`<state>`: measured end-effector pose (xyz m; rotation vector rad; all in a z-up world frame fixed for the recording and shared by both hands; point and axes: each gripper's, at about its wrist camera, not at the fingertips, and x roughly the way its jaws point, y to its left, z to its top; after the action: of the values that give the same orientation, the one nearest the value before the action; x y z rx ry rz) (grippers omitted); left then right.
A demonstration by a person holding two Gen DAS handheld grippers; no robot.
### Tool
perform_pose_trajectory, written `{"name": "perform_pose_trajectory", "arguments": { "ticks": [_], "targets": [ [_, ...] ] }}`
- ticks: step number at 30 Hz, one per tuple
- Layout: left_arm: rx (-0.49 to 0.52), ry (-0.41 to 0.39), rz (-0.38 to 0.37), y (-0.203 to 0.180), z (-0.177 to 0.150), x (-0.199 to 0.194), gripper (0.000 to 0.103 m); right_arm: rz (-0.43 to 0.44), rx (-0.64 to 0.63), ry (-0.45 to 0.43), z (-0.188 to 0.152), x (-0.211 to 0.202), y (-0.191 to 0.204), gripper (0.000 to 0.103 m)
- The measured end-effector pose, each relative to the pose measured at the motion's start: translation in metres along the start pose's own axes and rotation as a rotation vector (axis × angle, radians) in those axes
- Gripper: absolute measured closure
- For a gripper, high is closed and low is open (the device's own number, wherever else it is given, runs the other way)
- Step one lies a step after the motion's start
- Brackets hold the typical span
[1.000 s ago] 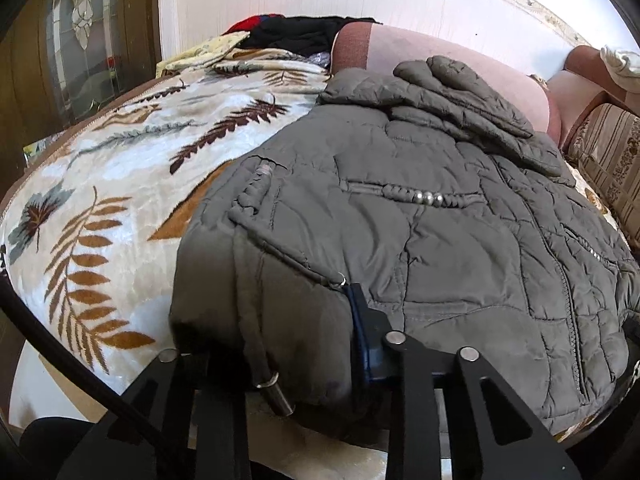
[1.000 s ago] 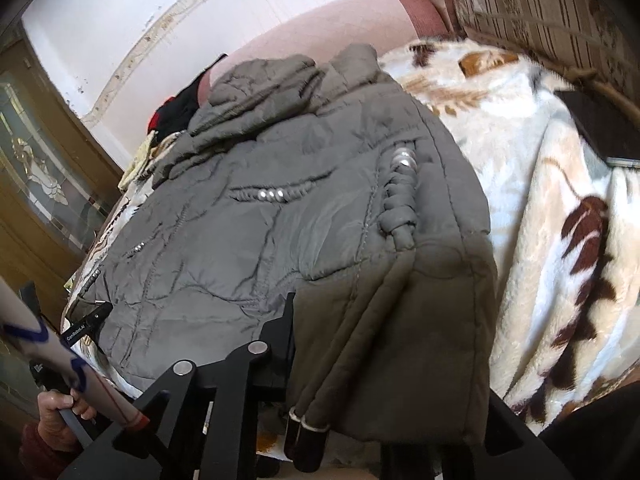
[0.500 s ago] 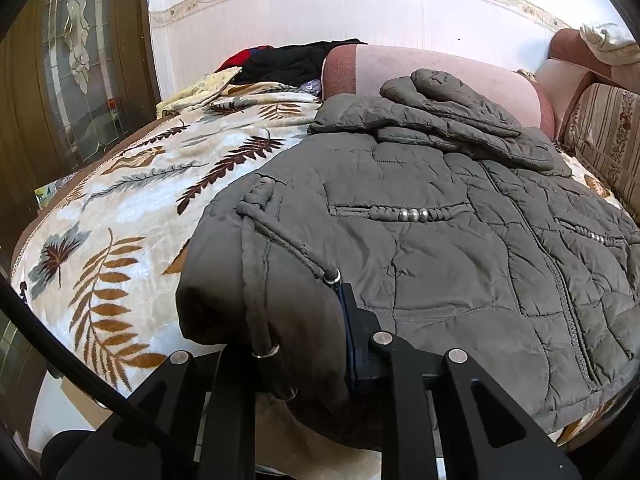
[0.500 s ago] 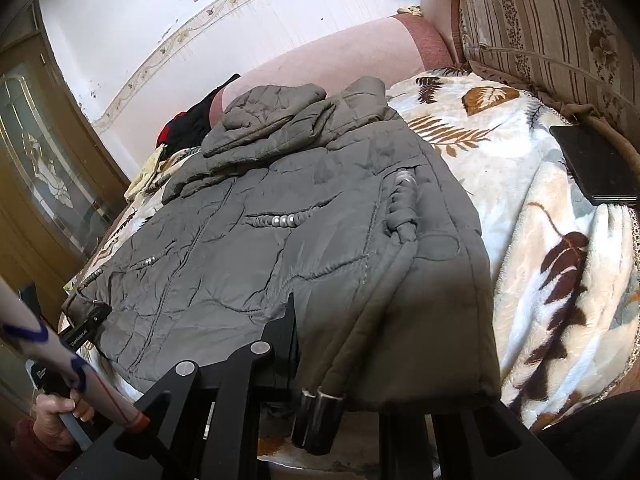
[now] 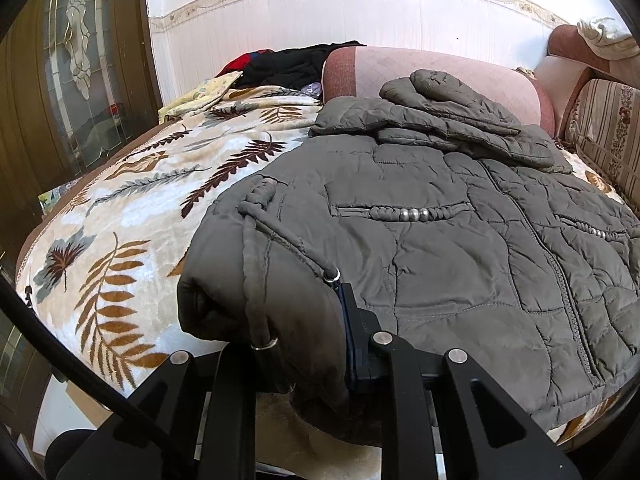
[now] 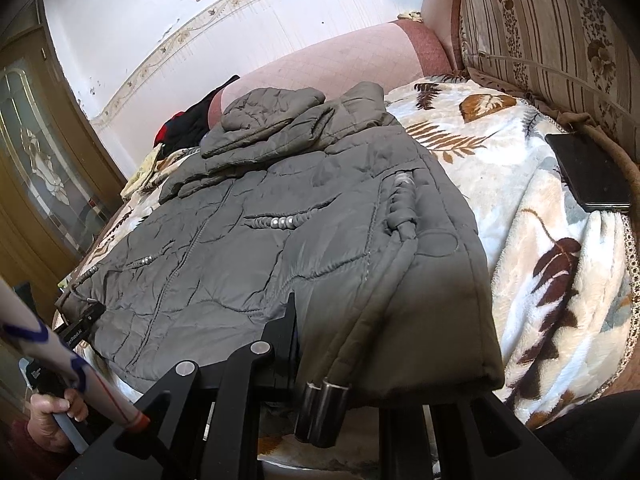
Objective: Fold large clothes
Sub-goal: 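Hold the hem steady with both tools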
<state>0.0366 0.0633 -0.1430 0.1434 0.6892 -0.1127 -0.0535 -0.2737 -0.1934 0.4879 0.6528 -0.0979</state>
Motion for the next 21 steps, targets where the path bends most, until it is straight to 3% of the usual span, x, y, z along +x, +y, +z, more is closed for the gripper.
{"name": "perform_pose_trajectory", "arguments": {
  "ticks": [21],
  "targets": [
    [0.017,-0.017,0.017,-0.0019,-0.0006,-0.0057,0.084,-0.01,-0.005,-0.006,-0.0006,-0.0023,0.0006,0.085]
  ]
}}
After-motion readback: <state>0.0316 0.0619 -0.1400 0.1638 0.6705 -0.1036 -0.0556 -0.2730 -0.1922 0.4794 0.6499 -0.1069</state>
